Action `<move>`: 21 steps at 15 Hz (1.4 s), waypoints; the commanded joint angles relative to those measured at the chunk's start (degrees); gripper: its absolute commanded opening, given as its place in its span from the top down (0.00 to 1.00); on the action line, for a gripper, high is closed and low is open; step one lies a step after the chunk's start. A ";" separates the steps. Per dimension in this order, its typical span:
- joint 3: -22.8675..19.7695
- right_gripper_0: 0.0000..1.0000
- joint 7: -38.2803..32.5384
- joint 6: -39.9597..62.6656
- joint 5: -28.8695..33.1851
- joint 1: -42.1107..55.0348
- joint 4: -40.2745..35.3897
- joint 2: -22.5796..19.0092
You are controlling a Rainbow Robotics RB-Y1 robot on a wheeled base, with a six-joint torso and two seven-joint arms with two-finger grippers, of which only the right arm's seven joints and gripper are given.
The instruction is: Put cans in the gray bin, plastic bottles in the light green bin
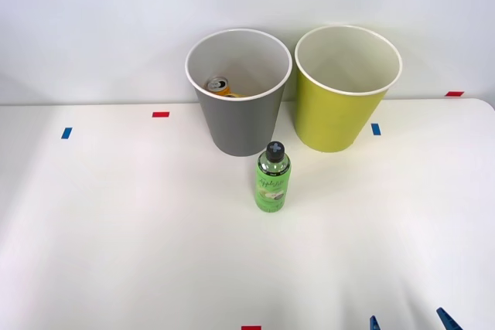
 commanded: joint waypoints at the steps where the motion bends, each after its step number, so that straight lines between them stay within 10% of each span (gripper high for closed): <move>1: 0.00 0.00 0.00 0.00 0.00 0.00 0.00 0.00; 21: 0.00 0.00 0.00 0.00 0.00 0.00 0.00 0.00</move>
